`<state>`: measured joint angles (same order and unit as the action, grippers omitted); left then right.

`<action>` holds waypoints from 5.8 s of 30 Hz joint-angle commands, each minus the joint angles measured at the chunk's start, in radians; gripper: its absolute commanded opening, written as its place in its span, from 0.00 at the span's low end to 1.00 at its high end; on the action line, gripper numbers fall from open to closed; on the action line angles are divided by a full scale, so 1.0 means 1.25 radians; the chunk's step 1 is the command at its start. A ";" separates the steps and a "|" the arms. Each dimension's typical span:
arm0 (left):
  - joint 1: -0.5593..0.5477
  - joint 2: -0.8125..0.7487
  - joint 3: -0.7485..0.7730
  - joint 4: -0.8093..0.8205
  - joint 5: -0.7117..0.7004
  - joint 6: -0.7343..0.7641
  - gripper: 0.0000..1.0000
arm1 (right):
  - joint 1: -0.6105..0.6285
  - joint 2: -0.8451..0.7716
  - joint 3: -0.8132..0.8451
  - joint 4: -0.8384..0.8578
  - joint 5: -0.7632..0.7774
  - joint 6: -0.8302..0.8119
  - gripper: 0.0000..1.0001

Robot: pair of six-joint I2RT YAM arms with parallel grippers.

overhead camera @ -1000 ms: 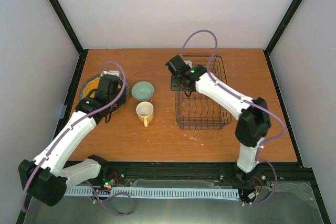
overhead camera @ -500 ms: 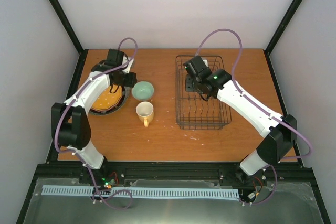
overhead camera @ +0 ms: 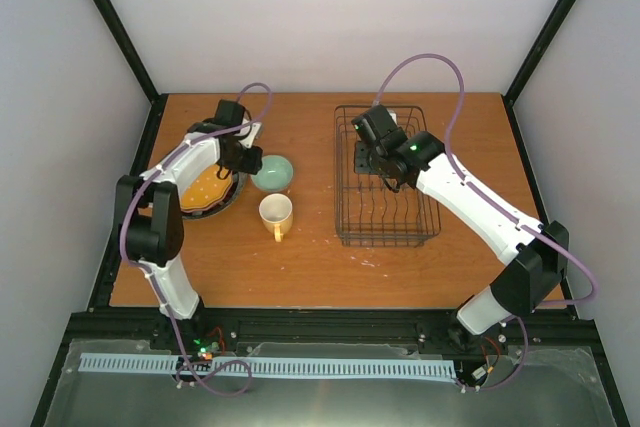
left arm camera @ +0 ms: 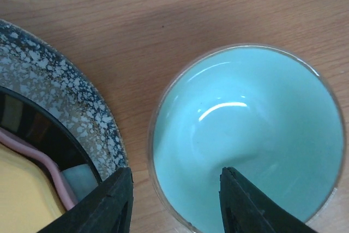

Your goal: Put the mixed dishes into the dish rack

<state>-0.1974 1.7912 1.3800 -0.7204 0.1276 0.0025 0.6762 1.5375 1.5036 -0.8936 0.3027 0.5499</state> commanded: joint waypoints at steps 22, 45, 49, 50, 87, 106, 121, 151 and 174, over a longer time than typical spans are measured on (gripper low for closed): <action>0.005 0.127 0.089 0.028 -0.012 0.003 0.44 | -0.007 -0.025 0.050 -0.012 0.016 -0.021 0.52; 0.005 0.034 0.121 0.059 0.052 -0.014 0.01 | -0.010 -0.038 0.042 0.003 0.017 -0.045 0.50; 0.005 -0.095 0.172 0.092 0.199 -0.027 0.01 | -0.081 -0.099 -0.015 0.098 -0.157 -0.078 0.51; 0.007 -0.126 0.178 0.109 0.265 -0.034 0.01 | -0.125 -0.131 -0.048 0.139 -0.254 -0.079 0.51; -0.129 -0.033 -0.153 1.755 0.892 -1.138 0.01 | -0.340 -0.013 -0.548 2.056 -1.201 1.148 0.81; -0.128 -0.012 -0.142 1.658 0.898 -1.067 0.01 | -0.260 0.002 -0.524 2.057 -1.194 1.154 0.64; -0.129 -0.002 -0.152 1.632 0.897 -1.045 0.01 | -0.242 0.026 -0.486 2.057 -1.195 1.152 0.31; -0.129 0.051 -0.077 1.423 0.913 -0.911 0.22 | -0.301 0.053 -0.530 2.025 -1.160 1.077 0.03; -0.100 0.210 0.135 1.169 0.943 -0.763 0.49 | -0.459 0.126 -0.614 2.052 -1.197 1.033 0.03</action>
<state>-0.3431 2.0190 1.4647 0.8394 1.2892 -1.0344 0.1268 1.6855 0.7368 1.4982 -1.1965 1.8805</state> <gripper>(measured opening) 0.492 0.537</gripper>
